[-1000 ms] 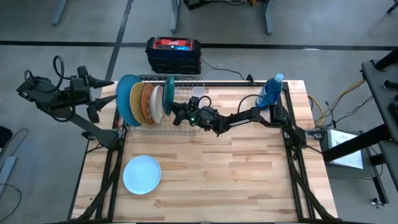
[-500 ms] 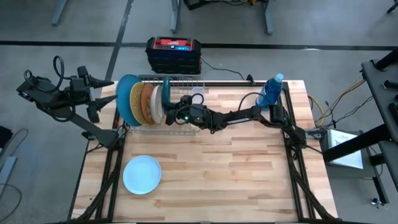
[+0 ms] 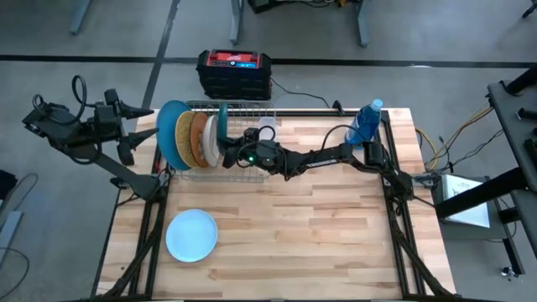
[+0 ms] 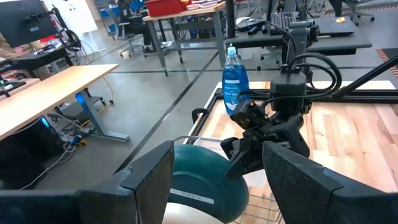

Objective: Sort dishes
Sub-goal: Put the green plate in the dish rack

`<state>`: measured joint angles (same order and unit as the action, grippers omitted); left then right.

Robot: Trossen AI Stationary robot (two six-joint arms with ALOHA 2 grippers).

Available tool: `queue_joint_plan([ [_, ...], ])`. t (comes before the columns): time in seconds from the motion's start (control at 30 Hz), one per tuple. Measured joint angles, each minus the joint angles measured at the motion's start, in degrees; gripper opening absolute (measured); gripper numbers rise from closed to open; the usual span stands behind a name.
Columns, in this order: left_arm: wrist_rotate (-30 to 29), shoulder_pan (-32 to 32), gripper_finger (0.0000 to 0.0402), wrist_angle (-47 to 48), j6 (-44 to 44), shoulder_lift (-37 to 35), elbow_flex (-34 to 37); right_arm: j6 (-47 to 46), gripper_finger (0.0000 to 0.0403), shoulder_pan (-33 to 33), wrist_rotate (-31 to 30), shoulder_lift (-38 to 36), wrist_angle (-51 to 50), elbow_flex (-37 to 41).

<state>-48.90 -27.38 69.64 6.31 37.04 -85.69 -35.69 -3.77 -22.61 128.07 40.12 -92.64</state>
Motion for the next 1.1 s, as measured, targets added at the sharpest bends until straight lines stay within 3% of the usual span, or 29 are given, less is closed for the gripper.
queue_joint_plan([
  [0.83,0.00,-0.02,0.0233,0.03,0.08,0.00,0.00,-4.53,0.0000,0.04,0.07,0.11,-5.57,0.00],
  [1.1,0.00,0.00,0.0233,0.03,0.20,0.00,0.00,-4.06,0.0029,0.04,0.31,0.13,-9.03,0.00],
])
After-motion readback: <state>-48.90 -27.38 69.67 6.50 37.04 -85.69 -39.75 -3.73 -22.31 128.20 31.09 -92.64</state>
